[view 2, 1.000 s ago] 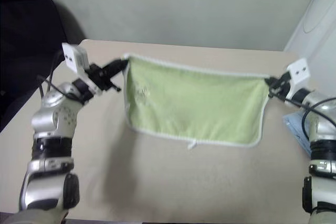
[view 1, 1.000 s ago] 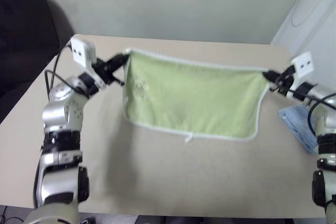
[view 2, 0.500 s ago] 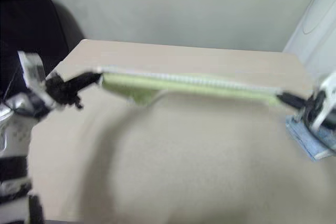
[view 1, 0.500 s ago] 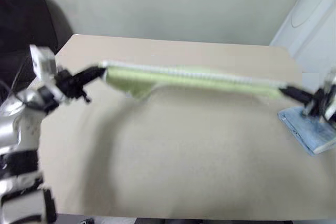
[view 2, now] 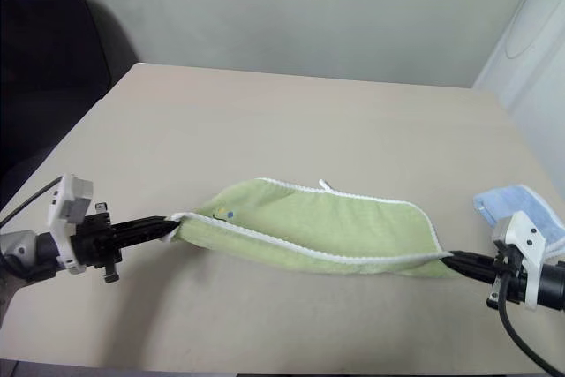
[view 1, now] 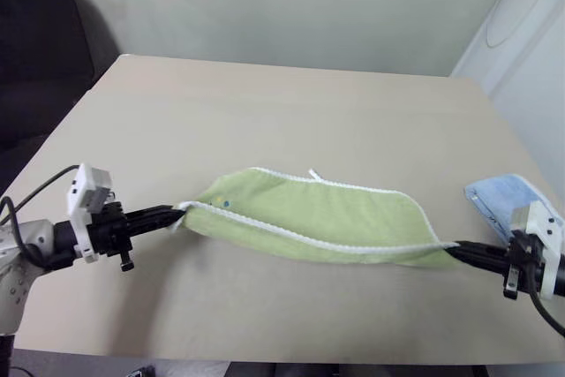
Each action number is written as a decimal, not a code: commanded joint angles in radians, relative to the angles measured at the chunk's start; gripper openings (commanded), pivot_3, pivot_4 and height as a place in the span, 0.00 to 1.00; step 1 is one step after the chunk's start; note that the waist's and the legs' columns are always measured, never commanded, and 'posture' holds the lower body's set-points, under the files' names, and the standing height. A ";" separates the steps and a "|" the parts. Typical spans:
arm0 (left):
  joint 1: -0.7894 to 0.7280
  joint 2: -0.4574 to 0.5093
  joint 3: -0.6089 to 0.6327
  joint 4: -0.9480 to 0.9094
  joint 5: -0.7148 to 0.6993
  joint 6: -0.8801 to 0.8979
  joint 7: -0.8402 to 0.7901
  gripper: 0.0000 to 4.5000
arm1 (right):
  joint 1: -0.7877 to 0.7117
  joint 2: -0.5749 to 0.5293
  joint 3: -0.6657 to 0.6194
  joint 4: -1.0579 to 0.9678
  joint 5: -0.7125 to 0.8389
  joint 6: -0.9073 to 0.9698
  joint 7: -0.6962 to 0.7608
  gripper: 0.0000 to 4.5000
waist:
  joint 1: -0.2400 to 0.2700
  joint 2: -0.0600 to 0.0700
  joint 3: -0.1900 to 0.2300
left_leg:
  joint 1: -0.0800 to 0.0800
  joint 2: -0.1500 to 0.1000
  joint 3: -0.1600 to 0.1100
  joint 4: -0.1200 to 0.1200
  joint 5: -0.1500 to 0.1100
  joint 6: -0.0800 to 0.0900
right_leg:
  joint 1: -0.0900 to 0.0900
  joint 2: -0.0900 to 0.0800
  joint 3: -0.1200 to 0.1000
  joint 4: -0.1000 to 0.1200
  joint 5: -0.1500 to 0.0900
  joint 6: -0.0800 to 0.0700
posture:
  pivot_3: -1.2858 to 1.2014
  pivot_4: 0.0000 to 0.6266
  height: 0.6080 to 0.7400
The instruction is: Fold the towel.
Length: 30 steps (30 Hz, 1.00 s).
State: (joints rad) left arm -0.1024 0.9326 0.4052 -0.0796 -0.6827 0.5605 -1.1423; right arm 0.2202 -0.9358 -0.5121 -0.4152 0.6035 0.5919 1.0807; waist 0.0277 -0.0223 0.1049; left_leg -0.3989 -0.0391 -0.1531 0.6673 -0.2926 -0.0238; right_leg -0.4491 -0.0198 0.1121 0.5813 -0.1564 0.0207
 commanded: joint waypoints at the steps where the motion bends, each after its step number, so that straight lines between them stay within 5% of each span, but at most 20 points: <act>1: -0.209 -0.052 -0.018 0.147 0.076 -0.109 0.125 0.00 | -0.175 -0.034 0.057 0.125 -0.092 -0.090 -0.070 0.01 | 0.002 0.001 0.001 | 0.000 0.000 0.000 0.000 0.001 0.000 | 0.000 0.000 0.000 0.000 0.002 0.000 | 0.52 0.24 1.00; 8: -0.684 -0.076 -0.029 0.510 0.134 -0.225 0.198 0.00 | -0.622 -0.095 0.126 0.425 -0.176 -0.193 -0.134 0.01 | 0.004 0.003 0.003 | -0.002 0.000 0.000 -0.001 0.013 0.010 | 0.000 -0.002 -0.001 -0.005 0.024 0.016 | 0.52 0.24 1.00; 13: -0.753 -0.007 -0.009 0.564 0.096 -0.235 0.070 0.00 | -0.608 -0.118 0.074 0.363 -0.113 -0.167 -0.083 0.01 | 0.003 0.003 0.001 | 0.004 0.001 -0.002 -0.005 0.017 0.000 | 0.005 -0.001 -0.004 -0.009 0.025 0.025 | 0.52 0.24 1.00; 20: -0.417 0.092 0.033 0.348 -0.004 -0.118 -0.172 0.00 | -0.307 -0.098 -0.048 0.157 0.010 -0.055 0.014 0.01 | -0.001 0.003 0.002 | 0.006 0.000 -0.001 -0.003 0.013 0.003 | 0.008 -0.001 -0.001 -0.007 0.017 0.022 | 0.52 0.24 1.00; 30: 0.056 0.106 0.076 0.076 0.002 -0.052 -0.226 0.00 | 0.060 -0.086 -0.049 0.064 -0.022 -0.075 0.146 0.01 | 0.000 0.001 0.001 | -0.002 0.000 -0.003 -0.002 0.005 -0.002 | 0.002 0.000 0.000 -0.004 0.003 0.018 | 0.52 0.24 1.00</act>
State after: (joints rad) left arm -0.0571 1.0244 0.4419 0.0514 -0.6769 0.5051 -1.3680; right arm 0.2718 -1.0053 -0.5399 -0.3506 0.6008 0.5428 1.2086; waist 0.0275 -0.0211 0.1060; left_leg -0.4010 -0.0392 -0.1559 0.6652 -0.2872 -0.0256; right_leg -0.4479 -0.0200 0.1118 0.5772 -0.1537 0.0384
